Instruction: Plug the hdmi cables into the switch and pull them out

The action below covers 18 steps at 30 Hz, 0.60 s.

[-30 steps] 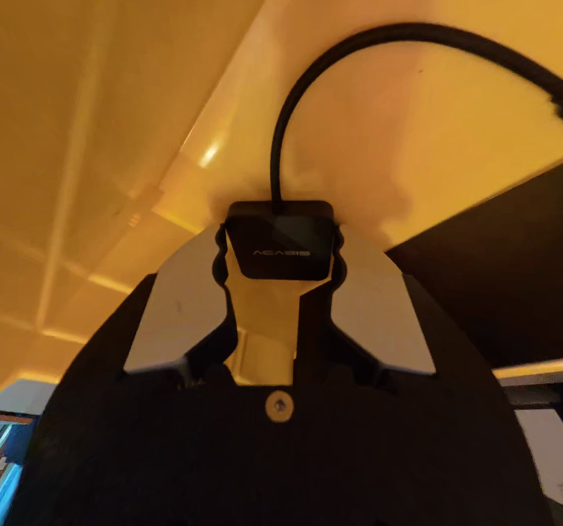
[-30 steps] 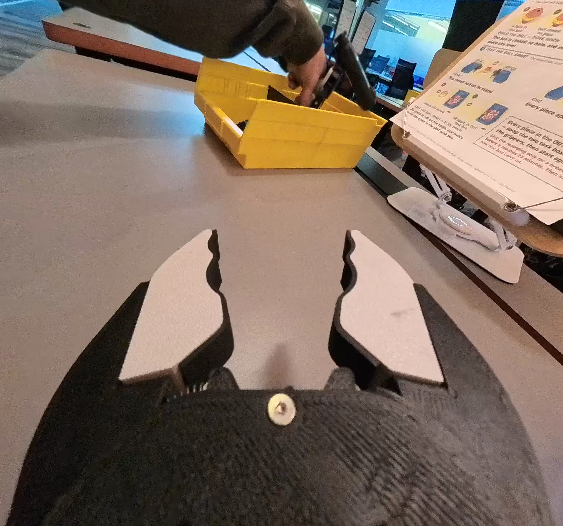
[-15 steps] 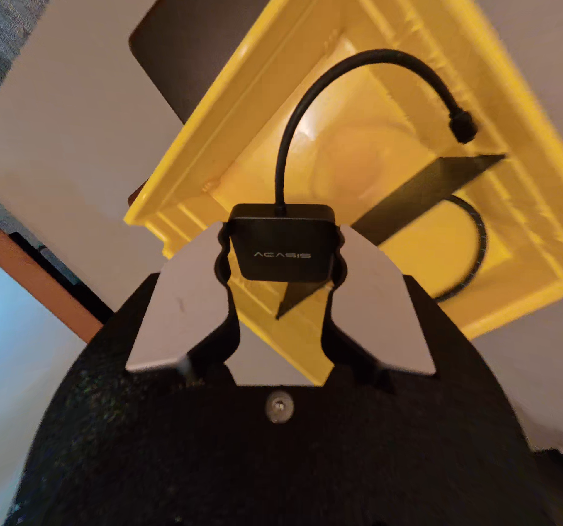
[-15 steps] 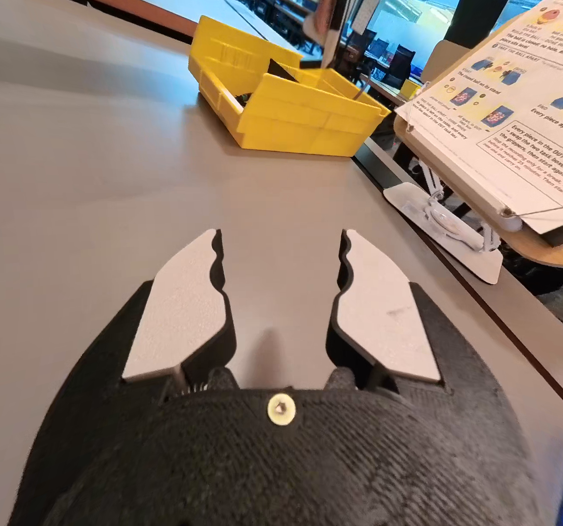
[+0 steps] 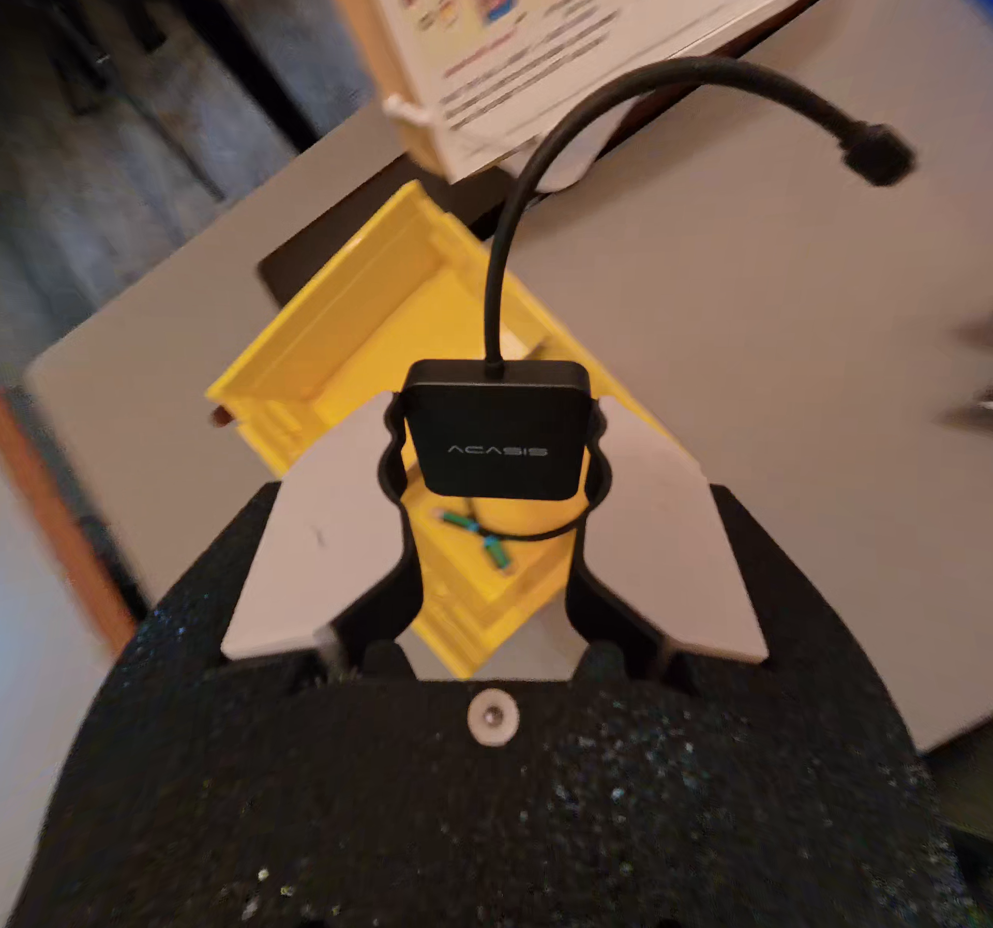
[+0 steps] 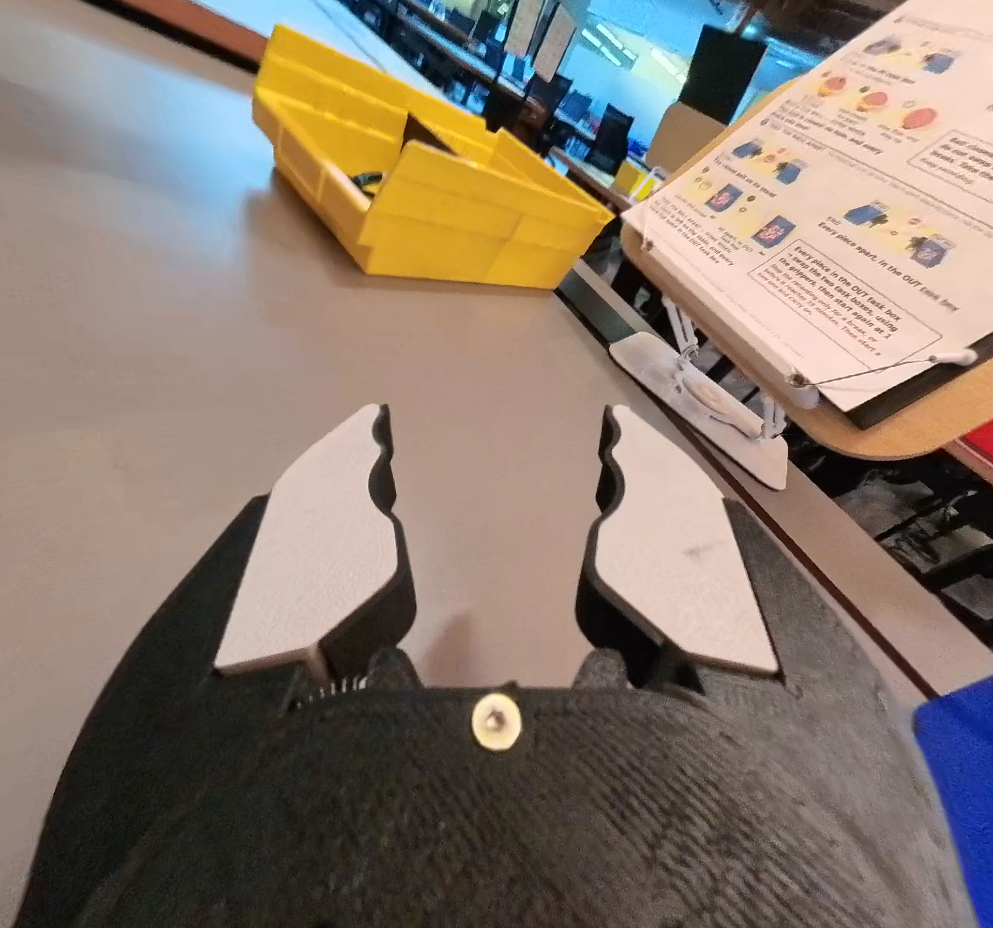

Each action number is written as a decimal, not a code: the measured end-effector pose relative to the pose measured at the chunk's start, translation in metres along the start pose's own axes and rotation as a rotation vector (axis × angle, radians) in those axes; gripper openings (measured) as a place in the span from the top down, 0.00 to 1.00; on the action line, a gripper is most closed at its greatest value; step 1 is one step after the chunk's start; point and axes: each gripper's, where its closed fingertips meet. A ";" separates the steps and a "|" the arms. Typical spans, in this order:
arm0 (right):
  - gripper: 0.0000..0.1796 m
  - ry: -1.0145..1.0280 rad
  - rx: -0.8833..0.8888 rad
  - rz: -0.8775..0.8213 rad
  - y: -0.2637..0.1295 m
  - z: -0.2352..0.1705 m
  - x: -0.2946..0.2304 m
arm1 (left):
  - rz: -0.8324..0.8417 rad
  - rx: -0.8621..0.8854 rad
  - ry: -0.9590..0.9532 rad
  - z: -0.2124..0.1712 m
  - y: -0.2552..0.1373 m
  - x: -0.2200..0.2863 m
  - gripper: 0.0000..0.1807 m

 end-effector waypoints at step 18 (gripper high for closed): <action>0.76 -0.080 0.357 -0.128 -0.034 0.116 -0.071 | -0.798 0.802 -0.487 0.029 -0.003 0.323 0.64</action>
Point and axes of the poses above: each gripper's, where its closed fingertips meet, y out along the fingers, z out of its top, x = y × z across the jaws, and after that the axes turned 13 degrees about y, right-handed
